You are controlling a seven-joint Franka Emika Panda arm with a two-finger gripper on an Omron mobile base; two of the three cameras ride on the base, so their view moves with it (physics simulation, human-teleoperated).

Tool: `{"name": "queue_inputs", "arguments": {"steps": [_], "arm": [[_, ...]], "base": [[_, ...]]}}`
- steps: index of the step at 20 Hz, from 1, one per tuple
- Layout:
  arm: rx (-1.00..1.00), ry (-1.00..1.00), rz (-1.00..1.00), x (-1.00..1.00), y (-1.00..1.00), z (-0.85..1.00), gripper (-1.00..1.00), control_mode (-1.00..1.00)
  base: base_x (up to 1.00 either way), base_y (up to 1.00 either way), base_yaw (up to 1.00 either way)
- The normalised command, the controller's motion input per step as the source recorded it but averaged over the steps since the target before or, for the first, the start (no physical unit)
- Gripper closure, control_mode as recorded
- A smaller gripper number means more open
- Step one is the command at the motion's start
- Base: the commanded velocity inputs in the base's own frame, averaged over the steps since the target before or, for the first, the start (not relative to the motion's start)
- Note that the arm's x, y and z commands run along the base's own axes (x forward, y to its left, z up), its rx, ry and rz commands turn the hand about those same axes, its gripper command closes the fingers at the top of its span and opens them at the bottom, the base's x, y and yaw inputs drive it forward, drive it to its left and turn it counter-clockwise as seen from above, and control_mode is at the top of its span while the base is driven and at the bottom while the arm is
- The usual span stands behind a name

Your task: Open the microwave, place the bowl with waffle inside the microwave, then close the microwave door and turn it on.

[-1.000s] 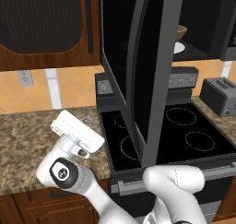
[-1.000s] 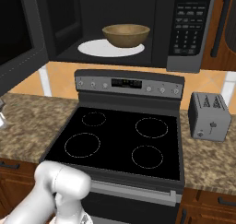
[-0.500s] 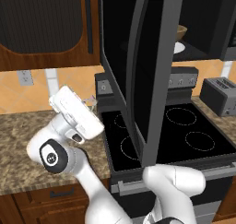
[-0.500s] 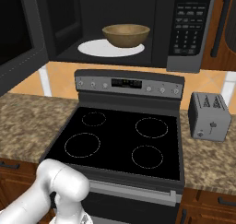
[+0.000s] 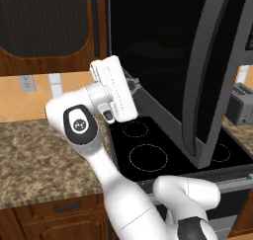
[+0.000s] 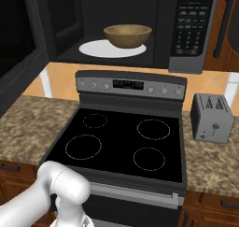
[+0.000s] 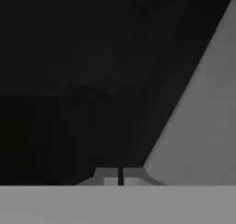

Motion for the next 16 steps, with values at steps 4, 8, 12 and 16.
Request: {"name": "queue_inputs", "arguments": {"steps": [4, 8, 12, 16], "arm": [[0.44, -0.02, 0.0, 0.1, -1.0, 0.51, 1.0, -1.0], [0.49, -0.04, 0.0, 0.47, -1.0, 0.03, 1.0, -1.0], [0.47, -0.07, 0.01, 0.84, -1.0, 0.0, 1.0, -1.0], [0.44, -0.1, 0.1, 0.99, -1.0, 0.0, 1.0, -1.0]], "base": [[0.0, 0.0, 0.0], [0.0, 0.0, 0.0], [0.0, 0.0, 0.0], [0.0, 0.0, 0.0]]}}
